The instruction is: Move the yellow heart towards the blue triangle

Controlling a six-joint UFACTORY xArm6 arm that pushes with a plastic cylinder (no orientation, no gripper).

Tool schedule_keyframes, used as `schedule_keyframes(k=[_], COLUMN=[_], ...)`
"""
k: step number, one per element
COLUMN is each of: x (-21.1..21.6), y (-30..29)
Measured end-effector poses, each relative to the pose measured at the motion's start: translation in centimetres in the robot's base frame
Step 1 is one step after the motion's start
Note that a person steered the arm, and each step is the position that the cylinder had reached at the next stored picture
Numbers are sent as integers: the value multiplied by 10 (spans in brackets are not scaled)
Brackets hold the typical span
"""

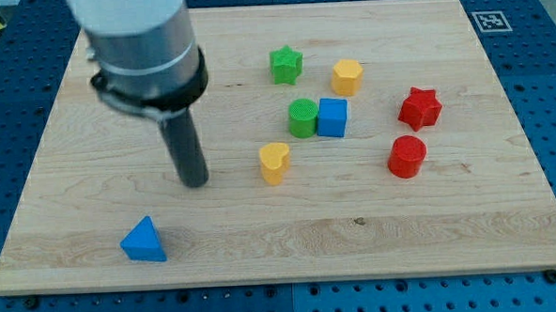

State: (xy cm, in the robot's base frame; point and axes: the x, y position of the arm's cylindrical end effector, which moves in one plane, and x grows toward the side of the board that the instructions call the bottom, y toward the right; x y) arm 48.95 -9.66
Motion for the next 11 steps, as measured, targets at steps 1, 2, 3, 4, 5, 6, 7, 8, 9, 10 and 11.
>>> schedule_keyframes(k=[1,2,3,4,5,6,7,8,9,10,11], x=[-35,-37,-37,-35,-13,0,0,15,19,19,27], y=[46,118,136,133,114,94,87,73,64,56,52])
